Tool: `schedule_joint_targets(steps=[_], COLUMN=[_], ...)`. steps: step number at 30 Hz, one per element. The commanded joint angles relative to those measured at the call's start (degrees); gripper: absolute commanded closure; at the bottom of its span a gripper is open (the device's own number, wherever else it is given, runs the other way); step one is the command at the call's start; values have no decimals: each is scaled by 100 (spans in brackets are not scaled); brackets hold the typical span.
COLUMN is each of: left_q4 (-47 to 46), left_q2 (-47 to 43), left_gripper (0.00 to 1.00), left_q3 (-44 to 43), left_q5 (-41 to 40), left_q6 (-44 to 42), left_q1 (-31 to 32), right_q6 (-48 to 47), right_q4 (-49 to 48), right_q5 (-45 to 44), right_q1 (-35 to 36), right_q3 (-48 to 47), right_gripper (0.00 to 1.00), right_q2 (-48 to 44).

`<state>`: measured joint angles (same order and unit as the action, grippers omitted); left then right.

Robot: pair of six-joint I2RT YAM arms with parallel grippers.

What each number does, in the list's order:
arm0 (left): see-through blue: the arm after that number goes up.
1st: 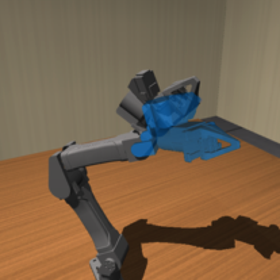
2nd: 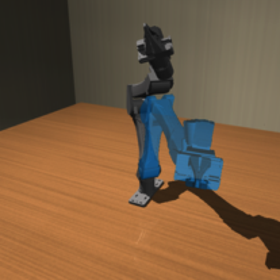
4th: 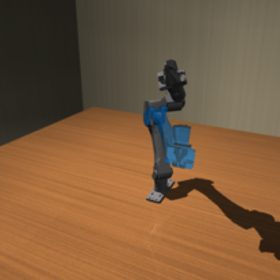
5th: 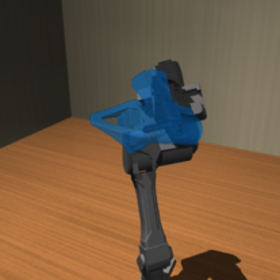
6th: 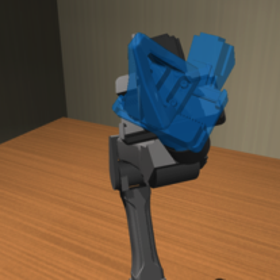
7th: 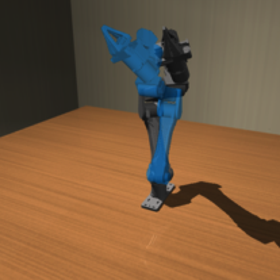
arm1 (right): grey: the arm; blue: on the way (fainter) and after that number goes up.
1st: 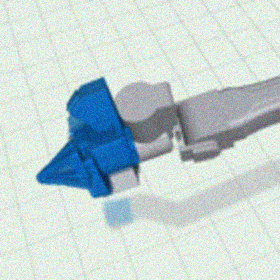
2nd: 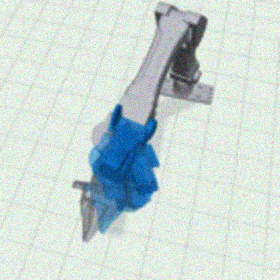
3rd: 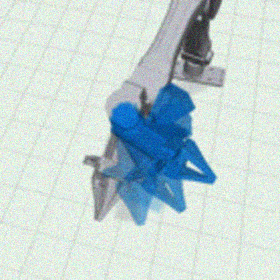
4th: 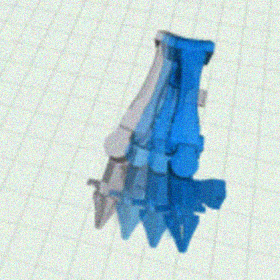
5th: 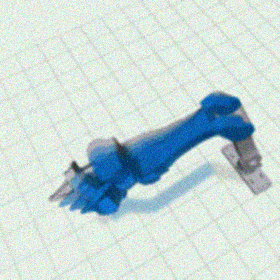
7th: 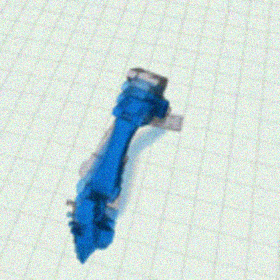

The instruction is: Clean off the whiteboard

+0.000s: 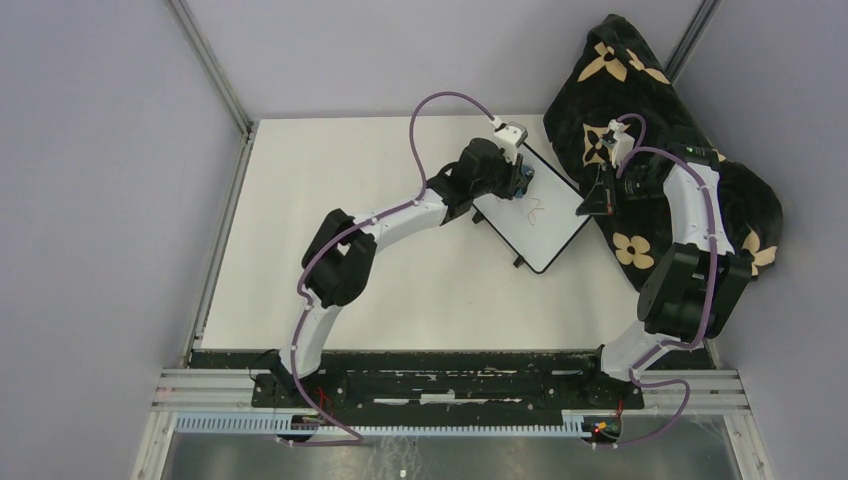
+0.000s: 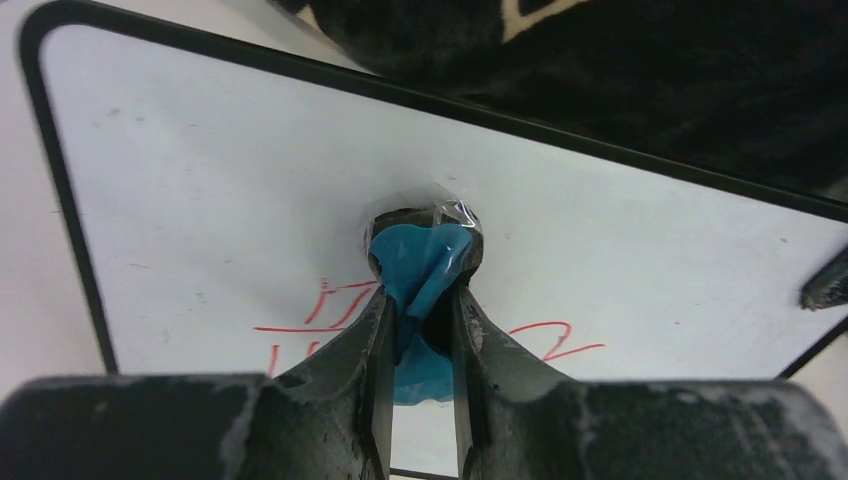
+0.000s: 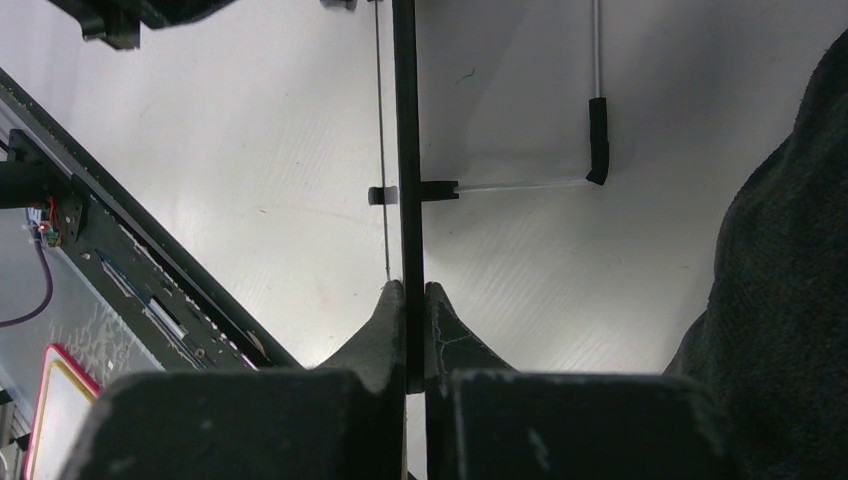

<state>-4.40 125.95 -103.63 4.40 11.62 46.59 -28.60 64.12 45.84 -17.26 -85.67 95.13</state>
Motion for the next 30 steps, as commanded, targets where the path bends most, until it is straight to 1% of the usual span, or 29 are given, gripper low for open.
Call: schedule_joint_targets(steps=[1,8,12,18,23,30], left_q4=[-129,-132,-44,-168,-321,-528], left_q2=[-206,-10,101,105,79,-230], left_gripper=[97,97,97,97,97,97], left_q3=[38,67,-44,-113,-175,-136], left_q5=[-177,-299,-218,-10,87,244], left_q6=[-182,-19,87,451,594,743], left_q1=[-224,-521,-537,-332,-127,58], right_q6=[-171,-190,-211,-263,-298,-298], right_q4=[-57,-44,-32,17,59,59], right_q5=[-191,-164,-146,-131,-121,-103], right_q1=[27,29,29,22,29,28], right_q3=[-18,-13,-18,-27,-18,-29], right_gripper=[100,99,100,99,99,99], right_q2=[-152,-160,-148,-117,-115,-120])
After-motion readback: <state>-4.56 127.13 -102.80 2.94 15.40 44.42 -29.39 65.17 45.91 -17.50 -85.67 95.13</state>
